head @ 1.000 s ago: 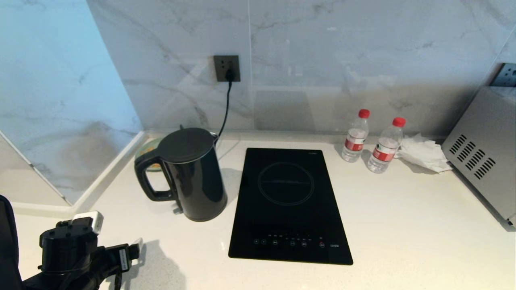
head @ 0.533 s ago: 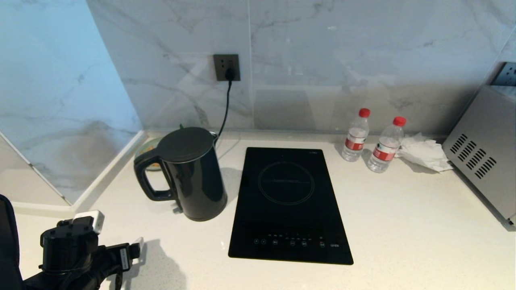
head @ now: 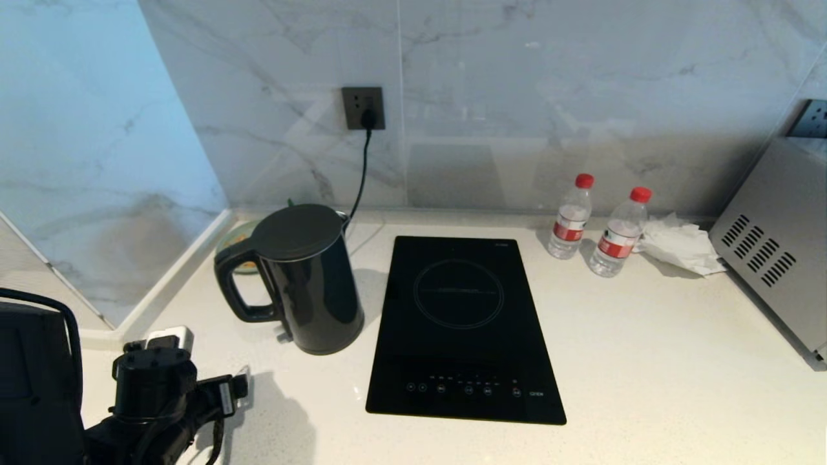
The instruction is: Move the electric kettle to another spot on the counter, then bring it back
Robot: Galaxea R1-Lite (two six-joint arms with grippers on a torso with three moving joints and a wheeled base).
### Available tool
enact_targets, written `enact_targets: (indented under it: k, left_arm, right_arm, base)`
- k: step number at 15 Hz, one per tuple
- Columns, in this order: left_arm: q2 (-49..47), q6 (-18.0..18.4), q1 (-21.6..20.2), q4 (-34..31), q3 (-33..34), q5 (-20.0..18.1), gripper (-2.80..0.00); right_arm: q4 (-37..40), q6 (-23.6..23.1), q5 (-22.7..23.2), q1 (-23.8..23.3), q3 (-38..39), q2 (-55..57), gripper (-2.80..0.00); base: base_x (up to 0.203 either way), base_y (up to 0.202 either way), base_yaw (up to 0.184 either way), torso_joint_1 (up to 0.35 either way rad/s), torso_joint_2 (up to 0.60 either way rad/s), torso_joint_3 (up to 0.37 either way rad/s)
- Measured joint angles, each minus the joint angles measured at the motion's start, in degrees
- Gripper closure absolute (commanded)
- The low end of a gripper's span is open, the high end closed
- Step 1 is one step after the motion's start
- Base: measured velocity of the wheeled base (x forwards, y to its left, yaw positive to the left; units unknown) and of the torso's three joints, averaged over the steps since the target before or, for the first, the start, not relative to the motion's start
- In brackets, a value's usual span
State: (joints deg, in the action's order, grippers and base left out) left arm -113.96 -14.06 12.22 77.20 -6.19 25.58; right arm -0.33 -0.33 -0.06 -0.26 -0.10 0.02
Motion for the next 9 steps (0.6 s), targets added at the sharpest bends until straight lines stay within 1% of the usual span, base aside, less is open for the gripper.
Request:
enact_targets:
  k: [4,9]
  left_arm:
    - [-1.58,-0.46,0.65,-0.24,-3.18,0.54,-2.8]
    - [-2.13,-0.44,0.73,-0.33,-5.24,0.54,-2.8]
  right_arm:
    - [0.02,0.02,0.02,0.02,0.02,0.0,0.0]
    - [0.02,0.0,0.03,-0.01,0.02,-0.02,0.0]
  base:
    - [0.0,0.0,0.0,0.0,0.0,0.0]
    - [0.0,0.0,0.0,0.0,0.0,0.0]
